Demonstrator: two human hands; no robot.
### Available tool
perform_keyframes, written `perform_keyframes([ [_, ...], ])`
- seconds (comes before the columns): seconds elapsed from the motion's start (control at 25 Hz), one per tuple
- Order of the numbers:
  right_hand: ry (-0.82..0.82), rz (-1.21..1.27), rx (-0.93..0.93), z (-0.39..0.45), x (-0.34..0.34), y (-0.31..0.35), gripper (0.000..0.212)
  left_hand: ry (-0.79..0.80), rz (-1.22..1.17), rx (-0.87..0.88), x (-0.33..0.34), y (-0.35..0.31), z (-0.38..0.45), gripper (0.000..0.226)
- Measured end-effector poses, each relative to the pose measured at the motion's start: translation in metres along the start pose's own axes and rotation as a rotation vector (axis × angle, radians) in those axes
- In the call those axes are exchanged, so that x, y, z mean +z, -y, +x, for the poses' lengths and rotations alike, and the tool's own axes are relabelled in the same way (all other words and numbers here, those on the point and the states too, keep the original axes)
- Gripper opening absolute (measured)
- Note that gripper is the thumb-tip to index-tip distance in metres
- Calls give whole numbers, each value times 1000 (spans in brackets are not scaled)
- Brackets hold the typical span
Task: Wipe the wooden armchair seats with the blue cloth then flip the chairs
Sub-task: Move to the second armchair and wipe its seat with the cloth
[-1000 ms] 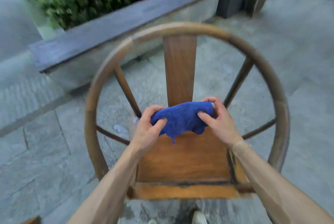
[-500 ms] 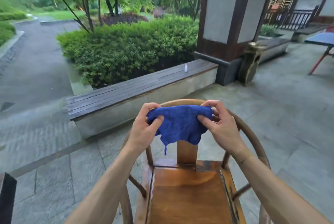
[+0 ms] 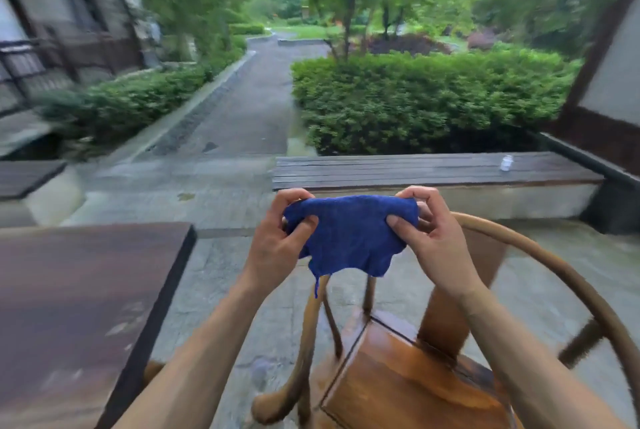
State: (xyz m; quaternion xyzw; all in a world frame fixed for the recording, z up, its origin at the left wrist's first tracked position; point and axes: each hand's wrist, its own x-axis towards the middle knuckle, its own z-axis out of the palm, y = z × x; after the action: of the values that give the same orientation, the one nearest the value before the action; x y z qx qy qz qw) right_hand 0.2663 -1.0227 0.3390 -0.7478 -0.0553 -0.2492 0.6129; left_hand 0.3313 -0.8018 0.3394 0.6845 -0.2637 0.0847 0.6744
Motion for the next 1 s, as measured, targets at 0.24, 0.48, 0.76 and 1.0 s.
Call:
perform_keyframes([
  [0.24, 419, 294, -56, -18, 89, 24, 32, -475, 280, -8, -65, -64, -118, 25],
  [0.48, 795, 502, -112, -106, 183, 91, 34, -844, 494, -46, -103, -153, -268, 27],
  [0.76, 1175, 599, -201, -259, 272, 185, 38, -1208, 718, -87, -126, -254, -462, 32],
  [1.0, 1445, 727, -212, -432, 332, 275, 32, -1499, 852, -105, -126, -344, -636, 26],
])
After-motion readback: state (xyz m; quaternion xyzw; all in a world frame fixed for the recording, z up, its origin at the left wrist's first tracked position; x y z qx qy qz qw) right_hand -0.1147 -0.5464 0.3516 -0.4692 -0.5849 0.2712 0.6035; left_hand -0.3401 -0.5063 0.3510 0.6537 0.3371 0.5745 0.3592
